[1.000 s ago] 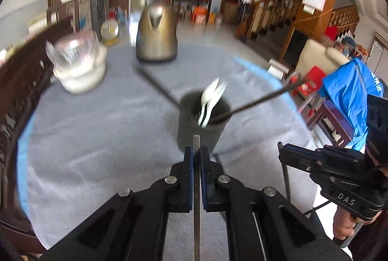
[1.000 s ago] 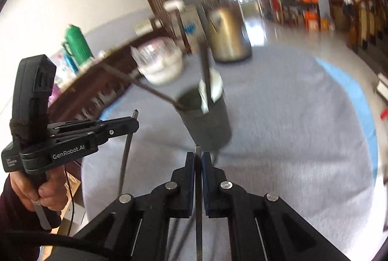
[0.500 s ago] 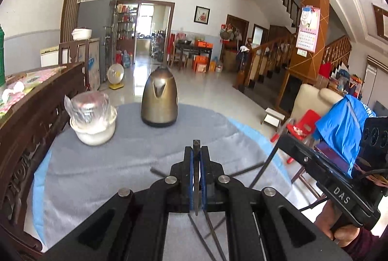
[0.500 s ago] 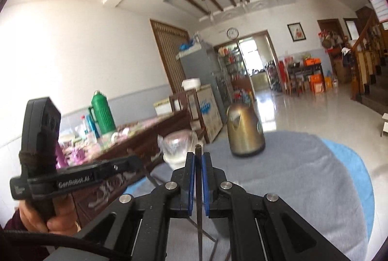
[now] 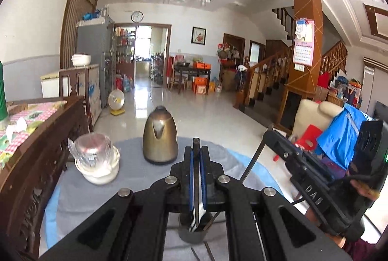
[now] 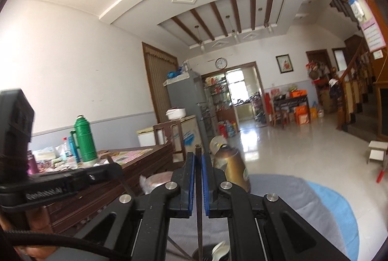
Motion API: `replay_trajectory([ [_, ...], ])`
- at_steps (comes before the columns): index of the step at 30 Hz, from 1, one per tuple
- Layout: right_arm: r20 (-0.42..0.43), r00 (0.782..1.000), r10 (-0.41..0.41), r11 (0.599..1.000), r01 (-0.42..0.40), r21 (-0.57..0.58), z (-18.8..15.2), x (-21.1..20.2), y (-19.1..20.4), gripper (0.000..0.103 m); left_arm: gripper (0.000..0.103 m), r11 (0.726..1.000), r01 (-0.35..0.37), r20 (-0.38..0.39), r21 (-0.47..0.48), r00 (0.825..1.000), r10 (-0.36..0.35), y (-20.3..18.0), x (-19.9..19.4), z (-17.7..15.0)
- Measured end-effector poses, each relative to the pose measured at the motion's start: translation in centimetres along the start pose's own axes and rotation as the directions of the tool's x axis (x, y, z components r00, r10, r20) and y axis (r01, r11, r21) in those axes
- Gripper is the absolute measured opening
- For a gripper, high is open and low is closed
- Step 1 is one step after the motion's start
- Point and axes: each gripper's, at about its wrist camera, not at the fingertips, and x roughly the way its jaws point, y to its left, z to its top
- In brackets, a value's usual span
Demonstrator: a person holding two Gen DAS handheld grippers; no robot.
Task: Organize utensils
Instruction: 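Lift both chopsticks over the grey cup and lower them in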
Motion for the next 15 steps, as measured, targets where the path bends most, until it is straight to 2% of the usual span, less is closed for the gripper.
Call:
replay_trajectory([
  [5, 0.023, 0.998, -0.064, 0.998, 0.065, -0.021, -0.4, 1.5, 0.6, 0.006, 0.006, 0.999, -0.048, 0.043, -0.008, 0.998, 0.049, 0.1, 1.2, -0.3],
  [11, -0.041, 0.995, -0.096, 0.995, 0.095, -0.022, -2.7, 3.6, 0.8, 0.006, 0.006, 0.993, -0.079, -0.018, -0.083, 0.997, 0.078, 1.4, 4.6, -2.8],
  [15, -0.059, 0.994, -0.097, 0.995, 0.095, -0.031, -3.3, 3.7, 0.8, 0.006, 0.006, 0.991, -0.085, -0.032, -0.103, 0.996, 0.082, 1.7, 5.1, -3.4],
])
